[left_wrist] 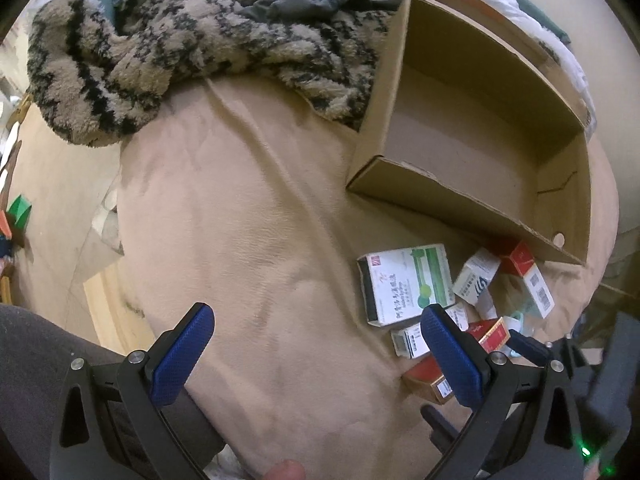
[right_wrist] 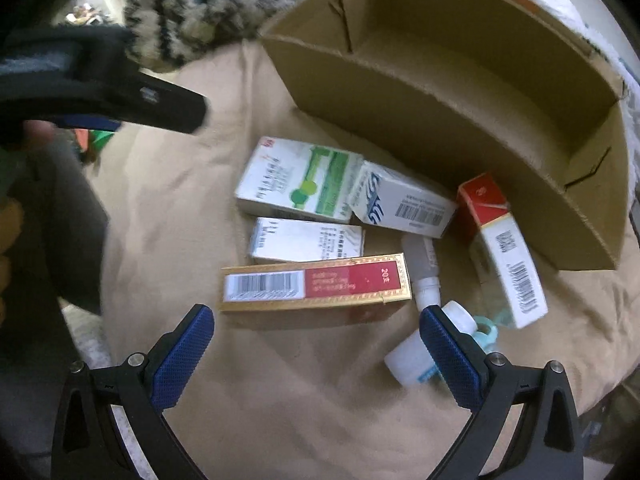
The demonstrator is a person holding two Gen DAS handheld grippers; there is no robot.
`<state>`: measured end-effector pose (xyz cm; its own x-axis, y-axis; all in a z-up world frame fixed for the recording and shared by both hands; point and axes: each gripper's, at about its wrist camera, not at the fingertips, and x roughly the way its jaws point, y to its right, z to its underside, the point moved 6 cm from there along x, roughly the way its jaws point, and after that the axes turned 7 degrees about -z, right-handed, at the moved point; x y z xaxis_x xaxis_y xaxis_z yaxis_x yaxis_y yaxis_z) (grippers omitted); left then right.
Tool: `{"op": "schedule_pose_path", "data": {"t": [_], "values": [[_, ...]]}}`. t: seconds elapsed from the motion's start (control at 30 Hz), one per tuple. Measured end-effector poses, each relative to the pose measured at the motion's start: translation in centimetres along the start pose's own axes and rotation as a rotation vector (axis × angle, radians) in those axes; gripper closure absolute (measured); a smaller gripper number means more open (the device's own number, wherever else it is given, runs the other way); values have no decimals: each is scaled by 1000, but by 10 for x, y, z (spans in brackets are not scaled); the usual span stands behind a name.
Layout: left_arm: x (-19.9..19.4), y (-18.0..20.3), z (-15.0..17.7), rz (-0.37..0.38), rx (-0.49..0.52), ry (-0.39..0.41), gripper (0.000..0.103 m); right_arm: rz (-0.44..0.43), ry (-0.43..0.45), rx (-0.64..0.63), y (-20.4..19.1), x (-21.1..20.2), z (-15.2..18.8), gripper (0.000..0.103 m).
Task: Organize objects
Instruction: 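Grasp the white-green eye-drop box with the left tool while the right tool grasps the red-white box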
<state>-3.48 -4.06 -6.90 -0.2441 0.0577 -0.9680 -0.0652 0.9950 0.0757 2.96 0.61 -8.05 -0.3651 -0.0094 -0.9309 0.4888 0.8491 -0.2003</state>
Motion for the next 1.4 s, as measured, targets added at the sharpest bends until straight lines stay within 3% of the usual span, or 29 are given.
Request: {"op": "schedule_pose_path", "data": {"t": [0.17,0.23,0.37,0.57,0.67,0.73,0.83,1.07,1.3,1.4], "values": [[0,-2,-3,5,1,5,0,6,2,-16,-3,7,-4,0],[0,-1,-4,7,8,5,0,3,7,-17,-6,6,-5,9],[1,-1,-3,0,26,6,0,-3,33,-14,-10,-5,-8,9],[3,0,0,4,36,-7,0,-68,82,90,-8,-51,-18,9],[7,3,4,9,47,-25,0,-46,127,126,8,-80,-19,9],[9,7,6,3,62,-29,0,-31,168,156,18,-100,-1,9],[12,12,9,-4,86,-40,0,-6,240,215,40,-107,-13,9],[30,26,2,-12,66,-133,0,7,319,377,83,-121,-5,9],[59,51,-20,-16,-58,-235,0,-27,354,419,93,-133,-4,9],[70,61,-22,-54,-46,-240,0,-51,385,414,93,-139,-7,9]]}}
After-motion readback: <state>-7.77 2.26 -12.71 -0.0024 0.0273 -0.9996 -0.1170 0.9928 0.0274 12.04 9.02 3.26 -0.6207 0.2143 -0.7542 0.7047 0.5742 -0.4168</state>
